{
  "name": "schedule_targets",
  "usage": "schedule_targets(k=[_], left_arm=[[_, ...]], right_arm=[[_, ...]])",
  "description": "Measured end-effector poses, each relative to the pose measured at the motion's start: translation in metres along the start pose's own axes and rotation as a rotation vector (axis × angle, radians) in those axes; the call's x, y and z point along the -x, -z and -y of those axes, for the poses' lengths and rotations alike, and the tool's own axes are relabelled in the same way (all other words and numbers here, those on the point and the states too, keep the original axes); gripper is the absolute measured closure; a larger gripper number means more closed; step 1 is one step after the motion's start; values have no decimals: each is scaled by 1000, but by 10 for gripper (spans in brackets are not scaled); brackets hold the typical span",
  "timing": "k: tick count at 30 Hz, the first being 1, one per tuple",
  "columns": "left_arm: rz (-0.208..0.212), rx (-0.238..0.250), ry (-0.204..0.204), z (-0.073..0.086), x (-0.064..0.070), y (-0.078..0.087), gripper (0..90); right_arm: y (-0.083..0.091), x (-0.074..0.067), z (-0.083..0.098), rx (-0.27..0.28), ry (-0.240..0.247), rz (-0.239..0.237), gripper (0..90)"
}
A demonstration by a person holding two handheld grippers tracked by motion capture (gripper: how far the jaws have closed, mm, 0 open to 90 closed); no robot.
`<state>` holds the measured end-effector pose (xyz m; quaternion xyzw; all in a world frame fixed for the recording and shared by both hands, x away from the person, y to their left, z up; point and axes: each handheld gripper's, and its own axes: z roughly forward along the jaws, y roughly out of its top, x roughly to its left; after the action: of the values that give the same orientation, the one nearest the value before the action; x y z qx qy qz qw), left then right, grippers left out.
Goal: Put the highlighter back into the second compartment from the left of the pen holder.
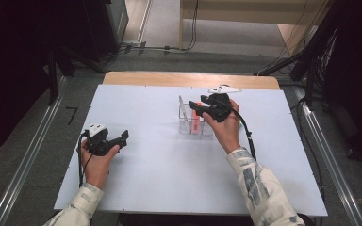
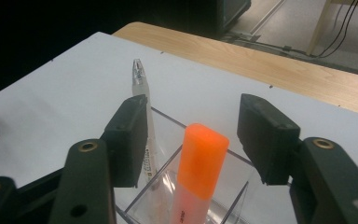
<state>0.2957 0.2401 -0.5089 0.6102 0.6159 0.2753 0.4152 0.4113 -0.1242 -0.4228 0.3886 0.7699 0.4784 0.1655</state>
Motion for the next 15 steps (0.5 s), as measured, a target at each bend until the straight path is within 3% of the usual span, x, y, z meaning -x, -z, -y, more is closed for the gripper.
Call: schedule_targets(k=[6,15], left_arm=[[-1,1,1,0,0,0,170],[0,-1,-1,0,0,0,170]], right_arm=[[3,-1,3,-20,11,14,278],[14,1,5,10,9,31,205]])
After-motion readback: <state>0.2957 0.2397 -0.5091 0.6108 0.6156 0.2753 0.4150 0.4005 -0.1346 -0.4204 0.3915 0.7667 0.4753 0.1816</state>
